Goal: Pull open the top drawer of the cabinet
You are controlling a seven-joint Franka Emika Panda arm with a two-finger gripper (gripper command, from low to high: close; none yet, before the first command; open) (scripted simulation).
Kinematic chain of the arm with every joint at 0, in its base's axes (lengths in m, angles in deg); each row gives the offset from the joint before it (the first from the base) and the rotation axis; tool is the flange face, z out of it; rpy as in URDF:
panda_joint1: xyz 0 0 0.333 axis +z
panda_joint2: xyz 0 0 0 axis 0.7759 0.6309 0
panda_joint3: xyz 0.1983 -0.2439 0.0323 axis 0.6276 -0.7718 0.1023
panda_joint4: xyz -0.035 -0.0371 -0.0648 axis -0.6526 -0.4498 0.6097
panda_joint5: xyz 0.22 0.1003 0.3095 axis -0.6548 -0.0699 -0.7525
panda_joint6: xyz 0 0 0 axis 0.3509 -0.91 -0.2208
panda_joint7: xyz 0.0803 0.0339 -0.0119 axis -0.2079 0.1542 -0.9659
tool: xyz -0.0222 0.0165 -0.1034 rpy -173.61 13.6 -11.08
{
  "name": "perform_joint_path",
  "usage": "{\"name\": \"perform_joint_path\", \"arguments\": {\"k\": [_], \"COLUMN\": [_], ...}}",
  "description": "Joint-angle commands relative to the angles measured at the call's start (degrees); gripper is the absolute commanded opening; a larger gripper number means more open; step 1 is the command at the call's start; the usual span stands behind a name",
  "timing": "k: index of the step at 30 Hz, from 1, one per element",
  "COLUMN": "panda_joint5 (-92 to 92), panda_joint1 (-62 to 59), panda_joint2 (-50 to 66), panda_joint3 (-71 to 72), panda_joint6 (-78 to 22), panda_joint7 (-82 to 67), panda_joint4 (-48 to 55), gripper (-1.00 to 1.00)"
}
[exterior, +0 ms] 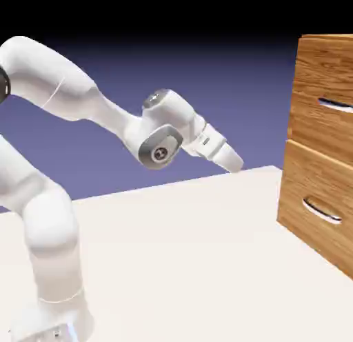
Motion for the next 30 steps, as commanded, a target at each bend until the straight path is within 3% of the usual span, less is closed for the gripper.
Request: {"name": "perform_joint_path", "arguments": {"k": [1,30], "panda_joint5": [-2.5,-74.8], "panda_joint1": [1.0,29.4], "panda_joint2": [2.0,60.3], "panda_joint3": [-1.8,-52.9], "panda_joint6": [-0.6,-18.4], "panda_joint7": [-2.4,-70.4], "panda_joint4": [0.9,27.9], "gripper": [0.0,0.0]}}
